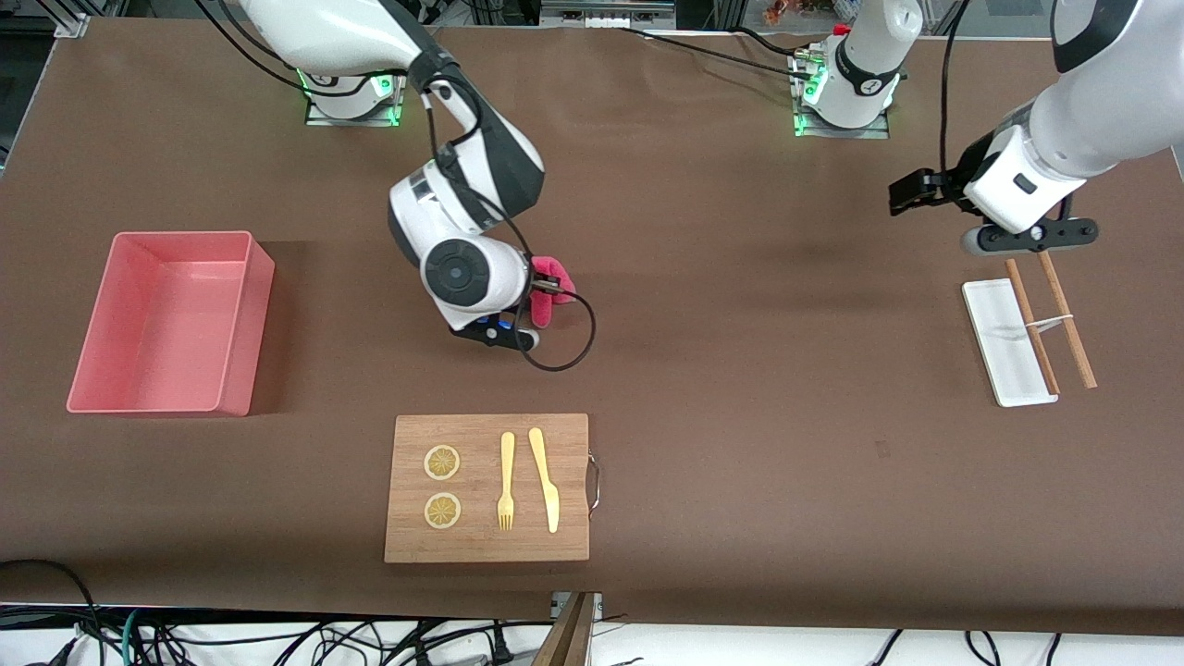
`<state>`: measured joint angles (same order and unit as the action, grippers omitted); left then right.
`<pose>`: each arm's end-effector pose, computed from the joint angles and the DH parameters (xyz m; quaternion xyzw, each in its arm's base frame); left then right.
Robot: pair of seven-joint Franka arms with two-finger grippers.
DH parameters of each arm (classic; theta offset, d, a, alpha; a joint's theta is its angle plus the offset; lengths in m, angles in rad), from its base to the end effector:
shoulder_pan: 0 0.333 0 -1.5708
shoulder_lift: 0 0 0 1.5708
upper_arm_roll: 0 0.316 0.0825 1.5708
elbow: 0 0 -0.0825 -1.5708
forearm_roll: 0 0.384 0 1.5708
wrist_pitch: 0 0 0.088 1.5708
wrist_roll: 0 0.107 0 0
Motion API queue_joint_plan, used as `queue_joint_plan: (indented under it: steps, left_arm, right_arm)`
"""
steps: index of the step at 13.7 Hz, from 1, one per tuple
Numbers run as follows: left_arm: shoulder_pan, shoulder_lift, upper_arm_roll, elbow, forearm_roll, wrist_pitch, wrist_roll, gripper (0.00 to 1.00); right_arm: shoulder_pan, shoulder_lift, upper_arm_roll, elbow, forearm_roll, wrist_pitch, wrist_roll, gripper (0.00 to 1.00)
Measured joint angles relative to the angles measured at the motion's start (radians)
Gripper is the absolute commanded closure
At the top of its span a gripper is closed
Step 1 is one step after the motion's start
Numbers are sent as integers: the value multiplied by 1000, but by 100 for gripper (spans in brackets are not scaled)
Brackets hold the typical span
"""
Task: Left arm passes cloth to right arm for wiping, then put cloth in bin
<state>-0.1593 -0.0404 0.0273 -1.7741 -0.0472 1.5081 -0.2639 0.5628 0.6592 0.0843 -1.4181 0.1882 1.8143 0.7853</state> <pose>0.5186 -0.0740 0.5474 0.9911 0.0666 -0.1151 0.0015 0.5495 0.4218 0.2952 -0.9791 0.1075 0.1726 0.0010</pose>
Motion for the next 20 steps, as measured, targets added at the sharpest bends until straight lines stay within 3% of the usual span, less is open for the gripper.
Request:
queue_joint_plan:
  steps: [4,7,11,15,20]
  left_arm:
    - [40,15,11,8,38,75,0,0]
    - [80,89,12,104,38,92,0,0]
    - [81,125,5,150,38,75,12,0]
    - [81,125,1,156,38,74,185,0]
    - [81,126,2,156,38,73,214,0]
  right_arm:
    - [4,44,-17,-13,-66,25,11,100]
    - [-52,46,-50,-76,-113,19,-74,100]
    - [-83,40,-181,-97,-117,-45,-279,100]
    - [-87,18,-335,-97,-118,-119,-501,100]
    - [-88,13,-468,-98,-118,-145,-742,100]
